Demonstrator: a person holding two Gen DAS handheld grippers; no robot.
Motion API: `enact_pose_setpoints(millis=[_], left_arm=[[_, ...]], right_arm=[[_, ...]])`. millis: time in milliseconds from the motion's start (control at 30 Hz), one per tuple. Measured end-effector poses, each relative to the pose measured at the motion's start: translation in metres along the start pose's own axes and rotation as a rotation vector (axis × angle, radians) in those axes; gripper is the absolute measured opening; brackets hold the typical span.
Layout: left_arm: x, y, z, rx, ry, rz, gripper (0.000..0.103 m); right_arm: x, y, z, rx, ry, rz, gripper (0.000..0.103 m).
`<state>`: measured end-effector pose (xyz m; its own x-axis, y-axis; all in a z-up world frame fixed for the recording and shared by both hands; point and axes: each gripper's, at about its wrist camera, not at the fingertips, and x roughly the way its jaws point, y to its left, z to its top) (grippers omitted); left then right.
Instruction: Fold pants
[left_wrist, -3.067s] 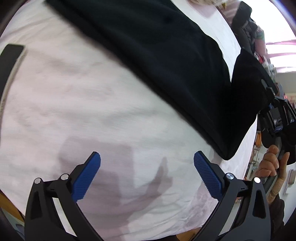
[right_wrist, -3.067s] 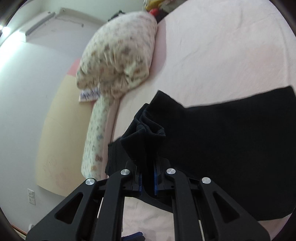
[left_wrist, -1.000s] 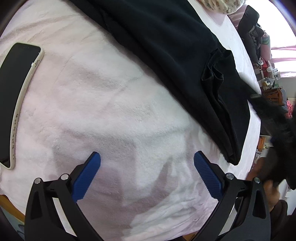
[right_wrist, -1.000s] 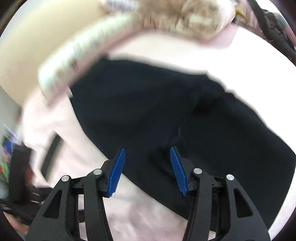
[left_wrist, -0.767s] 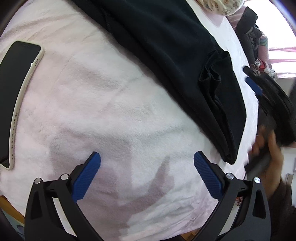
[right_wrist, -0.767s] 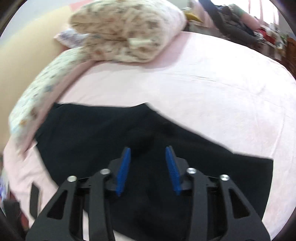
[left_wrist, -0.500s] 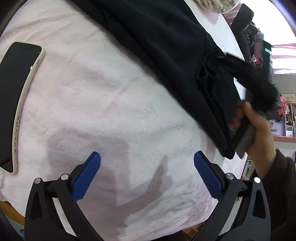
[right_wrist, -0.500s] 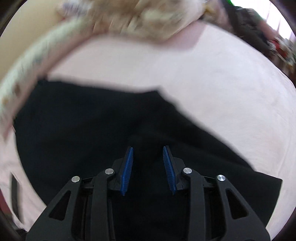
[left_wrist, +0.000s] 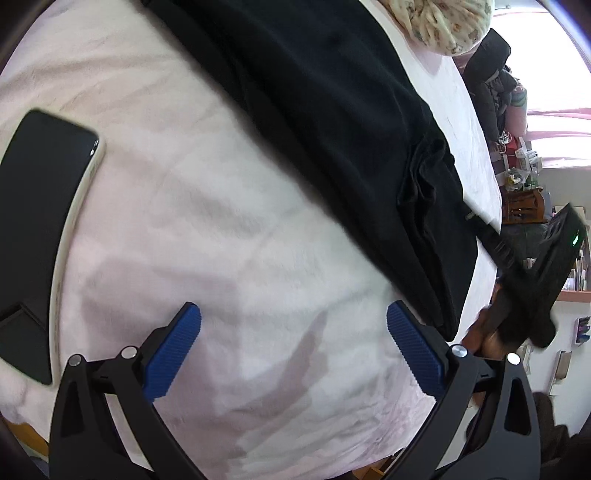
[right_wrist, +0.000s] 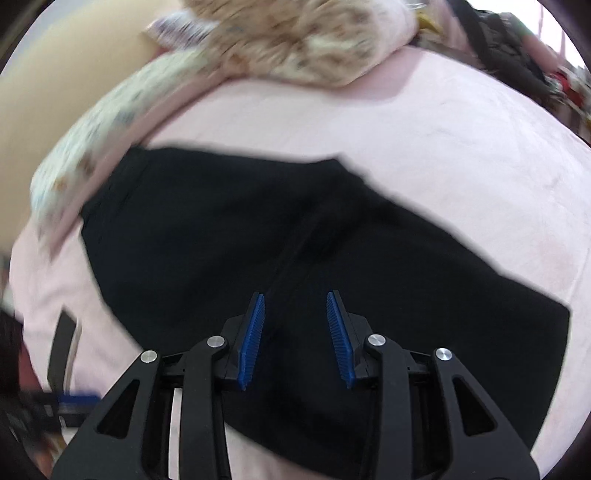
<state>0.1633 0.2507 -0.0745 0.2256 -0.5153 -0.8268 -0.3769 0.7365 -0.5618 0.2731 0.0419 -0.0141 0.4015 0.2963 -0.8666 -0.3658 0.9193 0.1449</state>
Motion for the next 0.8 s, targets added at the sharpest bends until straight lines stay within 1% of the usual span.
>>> enact_pose_setpoints(millis=[33,67,100,133,200,233,267,333,367,400,433,467,500,533,600,633,667,700,733,800], left_arm=[[-0.002,0.000,0.003,0.009,-0.007,-0.001,0.101],[-0.005,-0.001,0.002,0.013,-0.014,-0.004,0.101],[-0.009,0.001,0.002,0.016,-0.025,-0.008,0.101],[-0.014,0.003,0.006,0.013,-0.039,-0.014,0.101],[-0.023,0.009,0.012,-0.017,-0.064,-0.035,0.101],[-0.027,0.015,0.015,-0.044,-0.078,-0.051,0.101],[-0.033,0.022,0.019,-0.072,-0.095,-0.070,0.101],[-0.044,0.038,0.032,-0.132,-0.136,-0.101,0.101],[-0.047,0.042,0.038,-0.156,-0.150,-0.112,0.101],[-0.054,0.052,0.046,-0.197,-0.172,-0.133,0.101],[-0.058,0.060,0.054,-0.230,-0.189,-0.148,0.101],[-0.061,0.064,0.061,-0.256,-0.200,-0.158,0.101],[-0.068,0.070,0.072,-0.288,-0.222,-0.185,0.101],[-0.072,0.072,0.080,-0.299,-0.242,-0.203,0.101],[-0.084,0.083,0.099,-0.335,-0.300,-0.239,0.101],[-0.085,0.085,0.106,-0.355,-0.313,-0.258,0.101],[-0.086,0.091,0.114,-0.390,-0.322,-0.287,0.101],[-0.085,0.099,0.123,-0.438,-0.325,-0.340,0.101],[-0.080,0.103,0.129,-0.477,-0.321,-0.385,0.101],[-0.077,0.109,0.138,-0.520,-0.297,-0.403,0.101]], right_arm=[[0.006,0.006,-0.002,-0.021,0.019,0.010,0.038],[0.018,0.019,-0.009,-0.063,0.068,0.016,0.038],[0.024,0.028,-0.018,-0.106,0.094,-0.017,0.040],[0.026,0.032,-0.020,-0.135,0.087,-0.035,0.040],[0.022,0.027,-0.013,-0.105,0.098,-0.013,0.040],[0.017,0.025,-0.011,-0.092,0.089,-0.005,0.039],[0.005,0.024,-0.007,-0.087,0.047,-0.004,0.039],[-0.004,0.026,-0.003,-0.098,0.008,-0.015,0.039],[0.001,0.028,-0.002,-0.112,0.030,-0.017,0.040],[0.014,0.031,-0.004,-0.133,0.101,-0.016,0.040],[0.033,0.037,-0.008,-0.184,0.190,-0.047,0.043],[0.029,0.041,-0.008,-0.216,0.161,-0.054,0.044],[0.026,0.041,-0.004,-0.205,0.164,-0.043,0.047],[0.022,0.038,-0.001,-0.178,0.157,-0.029,0.047],[0.001,0.023,0.006,-0.035,0.097,0.032,0.048],[-0.008,0.014,0.008,0.041,0.087,0.053,0.053],[-0.013,0.008,0.009,0.094,0.085,0.072,0.057],[-0.017,0.004,0.008,0.138,0.085,0.084,0.063],[-0.020,0.000,0.007,0.169,0.089,0.090,0.064],[-0.023,-0.003,0.003,0.191,0.102,0.106,0.064]])
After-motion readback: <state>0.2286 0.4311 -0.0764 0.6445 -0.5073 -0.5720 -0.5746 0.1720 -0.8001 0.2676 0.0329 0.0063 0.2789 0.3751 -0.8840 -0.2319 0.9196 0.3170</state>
